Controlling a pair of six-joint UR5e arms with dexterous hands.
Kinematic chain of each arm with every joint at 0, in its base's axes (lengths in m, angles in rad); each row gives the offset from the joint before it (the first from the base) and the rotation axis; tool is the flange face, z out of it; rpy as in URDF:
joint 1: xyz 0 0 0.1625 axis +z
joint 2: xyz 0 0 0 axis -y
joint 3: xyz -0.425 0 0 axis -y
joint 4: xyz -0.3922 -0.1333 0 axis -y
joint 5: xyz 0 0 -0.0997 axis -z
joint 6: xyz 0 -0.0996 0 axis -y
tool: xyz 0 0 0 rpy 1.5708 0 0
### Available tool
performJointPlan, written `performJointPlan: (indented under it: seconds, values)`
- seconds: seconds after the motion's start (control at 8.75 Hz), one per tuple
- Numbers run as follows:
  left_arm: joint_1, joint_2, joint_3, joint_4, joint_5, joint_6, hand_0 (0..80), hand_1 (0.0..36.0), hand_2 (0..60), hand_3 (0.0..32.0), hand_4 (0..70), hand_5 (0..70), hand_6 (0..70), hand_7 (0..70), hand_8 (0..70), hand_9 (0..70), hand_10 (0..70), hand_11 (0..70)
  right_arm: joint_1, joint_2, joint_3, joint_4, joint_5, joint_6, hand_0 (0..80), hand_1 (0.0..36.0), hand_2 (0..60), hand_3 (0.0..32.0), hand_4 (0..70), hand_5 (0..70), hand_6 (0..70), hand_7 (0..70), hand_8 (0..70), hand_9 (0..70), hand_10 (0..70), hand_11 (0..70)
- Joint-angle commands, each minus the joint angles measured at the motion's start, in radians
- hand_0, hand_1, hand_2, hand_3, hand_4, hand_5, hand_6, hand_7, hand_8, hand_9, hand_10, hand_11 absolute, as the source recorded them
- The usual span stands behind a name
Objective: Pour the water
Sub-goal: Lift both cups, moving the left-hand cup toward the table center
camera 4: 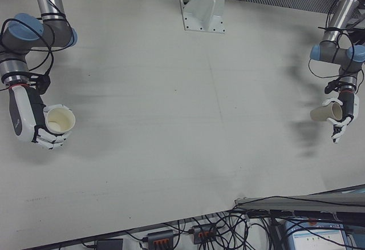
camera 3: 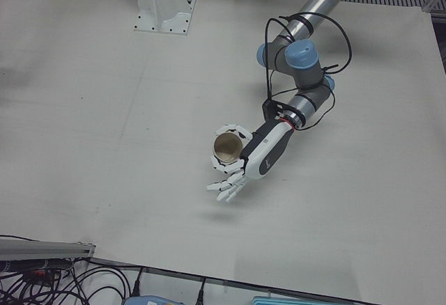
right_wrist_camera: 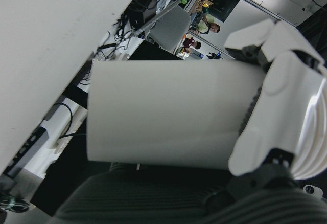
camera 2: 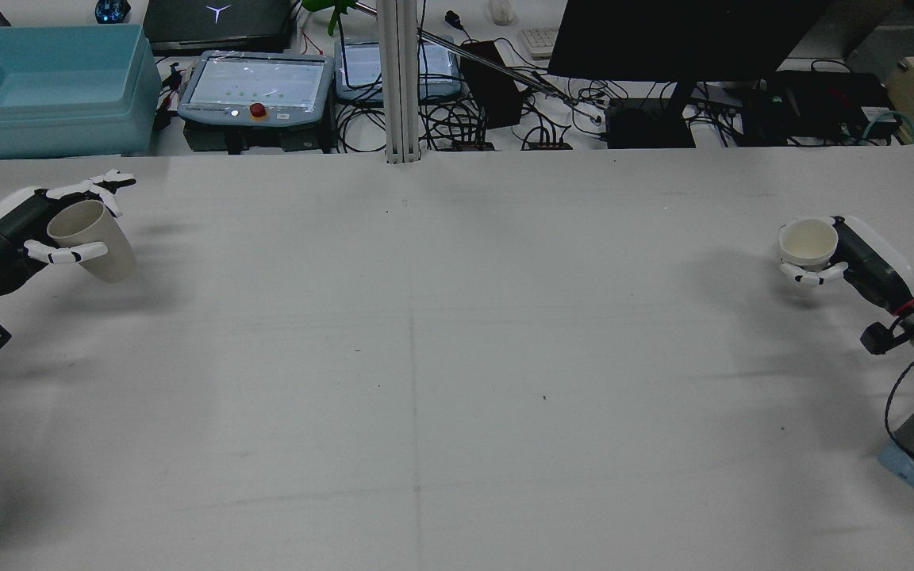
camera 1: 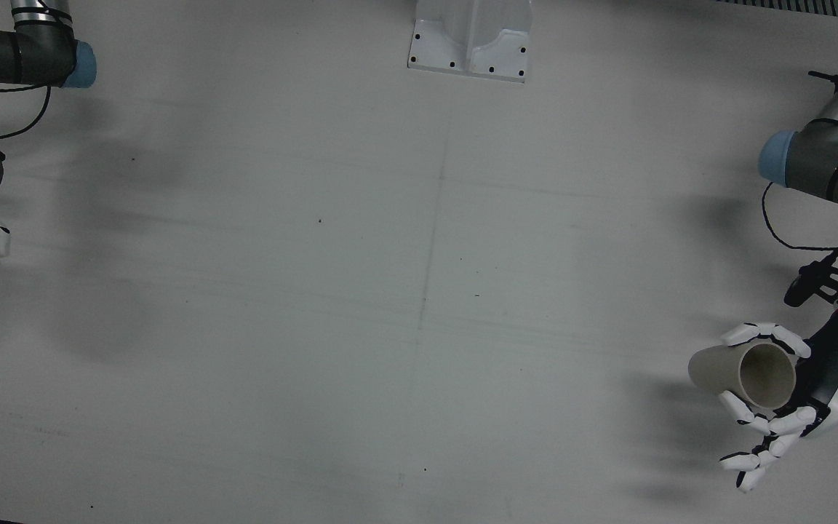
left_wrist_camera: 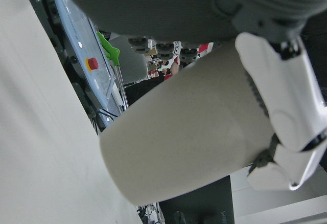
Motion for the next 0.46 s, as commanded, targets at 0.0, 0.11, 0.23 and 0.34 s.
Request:
performJointPlan:
  seconds: [0.0, 0.11, 0.23, 0.34]
  values:
    - [0.002, -0.128, -0.202, 0.315, 0.008, -0.006, 39.2, 36.0, 60.0, 0.0, 36.1, 70.0, 8.5, 21.8, 3.6, 7.3, 2.5, 4.9, 0.131, 0.127, 0.365, -0.442, -0.009, 0.046, 51.8, 32.1, 60.0, 0.0, 48.8, 70.0, 52.1, 70.0, 51.3, 70.0, 46.1, 65.9]
    - [0.016, -0.216, -0.235, 0.416, 0.022, 0.049, 39.4, 36.0, 60.0, 0.0, 33.3, 70.0, 7.2, 19.8, 2.6, 5.9, 2.3, 4.7, 0.133, 0.177, 0.365, -0.448, -0.011, 0.046, 52.9, 33.7, 60.0, 0.0, 57.4, 70.0, 55.0, 70.0, 51.7, 70.0, 45.4, 64.8]
    - [0.016, -0.232, -0.287, 0.452, 0.028, 0.167, 39.3, 36.0, 60.0, 0.0, 31.0, 70.0, 6.3, 18.5, 2.0, 5.2, 2.1, 4.6, 0.134, 0.209, 0.367, -0.468, -0.013, 0.046, 53.2, 34.4, 60.0, 0.0, 59.5, 70.0, 56.3, 70.0, 52.2, 70.0, 45.6, 65.2]
    - [0.036, -0.236, -0.332, 0.459, 0.028, 0.286, 40.1, 36.0, 60.0, 0.0, 29.0, 70.0, 5.5, 17.2, 1.5, 4.4, 2.1, 4.7, 0.139, 0.237, 0.396, -0.497, -0.017, 0.046, 53.9, 35.3, 60.0, 0.0, 60.7, 70.0, 56.6, 70.0, 51.4, 70.0, 45.5, 65.0]
